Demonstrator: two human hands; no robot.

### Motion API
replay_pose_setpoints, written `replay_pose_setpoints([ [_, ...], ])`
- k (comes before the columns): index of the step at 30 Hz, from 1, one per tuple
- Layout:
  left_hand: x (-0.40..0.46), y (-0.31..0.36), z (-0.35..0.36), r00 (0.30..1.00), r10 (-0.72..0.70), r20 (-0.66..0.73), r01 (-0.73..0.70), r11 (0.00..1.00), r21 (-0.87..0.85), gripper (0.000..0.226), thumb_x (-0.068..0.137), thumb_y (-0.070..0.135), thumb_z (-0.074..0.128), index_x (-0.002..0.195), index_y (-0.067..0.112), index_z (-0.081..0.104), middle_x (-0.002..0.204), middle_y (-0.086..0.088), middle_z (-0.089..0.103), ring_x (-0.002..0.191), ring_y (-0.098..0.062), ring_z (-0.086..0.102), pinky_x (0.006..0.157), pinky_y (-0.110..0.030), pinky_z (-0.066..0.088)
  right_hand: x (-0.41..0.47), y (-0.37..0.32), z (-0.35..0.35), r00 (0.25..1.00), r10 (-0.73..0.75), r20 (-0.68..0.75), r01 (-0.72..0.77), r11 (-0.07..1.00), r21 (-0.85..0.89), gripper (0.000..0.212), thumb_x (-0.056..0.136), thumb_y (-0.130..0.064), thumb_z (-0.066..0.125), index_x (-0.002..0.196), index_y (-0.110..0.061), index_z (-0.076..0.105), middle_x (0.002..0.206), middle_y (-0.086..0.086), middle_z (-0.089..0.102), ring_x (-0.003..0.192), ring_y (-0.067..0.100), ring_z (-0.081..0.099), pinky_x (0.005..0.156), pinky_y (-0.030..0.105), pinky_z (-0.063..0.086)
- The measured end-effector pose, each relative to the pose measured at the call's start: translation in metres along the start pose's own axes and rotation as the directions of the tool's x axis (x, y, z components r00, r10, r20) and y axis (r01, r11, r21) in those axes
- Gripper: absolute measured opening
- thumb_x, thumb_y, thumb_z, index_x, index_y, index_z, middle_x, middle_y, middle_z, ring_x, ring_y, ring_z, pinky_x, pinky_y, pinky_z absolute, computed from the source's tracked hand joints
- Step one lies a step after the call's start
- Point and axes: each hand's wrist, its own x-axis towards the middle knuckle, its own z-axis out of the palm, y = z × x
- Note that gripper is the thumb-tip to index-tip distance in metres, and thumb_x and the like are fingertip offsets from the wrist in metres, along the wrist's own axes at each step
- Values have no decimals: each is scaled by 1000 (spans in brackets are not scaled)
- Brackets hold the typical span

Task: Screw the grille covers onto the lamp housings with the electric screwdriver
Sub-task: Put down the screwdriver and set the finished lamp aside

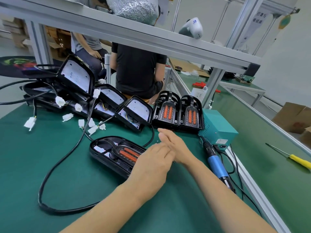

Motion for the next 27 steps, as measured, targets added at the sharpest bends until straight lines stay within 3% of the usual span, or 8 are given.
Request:
replay_pose_setpoints([
  [3,-4,-38,-29,967,-211,-143,206,977,-52,30,82,9,45,101,9,68,103,-5,67,103,-27,58,94,-39,44,2,-27,10,984,50,171,-60,997,50,41,99,-36,52,137,-20,53,129,-8,57,123,8,51,97,13,36],
  [8,-44,-117,-60,624,-763,-168,733,646,-212,29,92,11,53,120,7,60,125,-13,58,119,-33,45,101,-45,37,3,-44,28,899,197,391,-190,980,-58,92,76,-61,72,150,-22,35,150,-4,42,136,11,42,107,24,30],
  [12,-91,-147,-73,424,-901,-91,903,428,-32,44,92,19,54,134,8,48,130,-20,52,124,-39,39,98,-51,36,5,-49,32,889,218,404,-220,975,-43,66,70,-46,84,127,-28,55,127,-14,59,85,-19,54,71,2,35],
  [14,-112,-151,-75,356,-934,-38,932,353,81,52,91,27,56,137,5,44,136,-21,47,127,-39,36,100,-50,33,5,-52,33,870,251,424,-249,967,-59,90,64,-47,88,140,-20,47,133,-12,55,104,-5,56,82,10,35],
  [16,-128,-151,-73,357,-934,-14,918,348,193,55,91,36,57,134,3,46,138,-18,46,129,-37,35,101,-48,31,6,-56,35,859,287,425,-272,957,-99,116,57,-49,90,150,-12,32,147,-2,44,133,17,45,99,25,33],
  [19,-138,-150,-70,424,-906,-15,876,406,260,51,90,41,56,126,5,54,136,-13,49,128,-33,36,101,-44,30,3,-61,40,861,294,416,-294,954,-66,117,55,-46,92,149,-10,33,146,-1,44,137,22,42,108,29,32],
  [23,-133,-145,-65,490,-872,-5,841,471,267,27,93,30,54,112,13,60,126,-7,53,118,-29,42,93,-39,34,-2,-55,38,877,272,396,-305,952,21,94,58,-40,93,135,-8,51,133,5,60,122,22,56,102,33,44],
  [27,-128,-141,-61,452,-890,-60,870,424,253,19,96,11,42,107,6,56,112,-13,54,102,-31,47,82,-37,37,-13,-54,36,923,164,348,-219,968,123,67,53,-33,94,109,-17,62,102,-8,72,96,10,66,86,23,51],
])
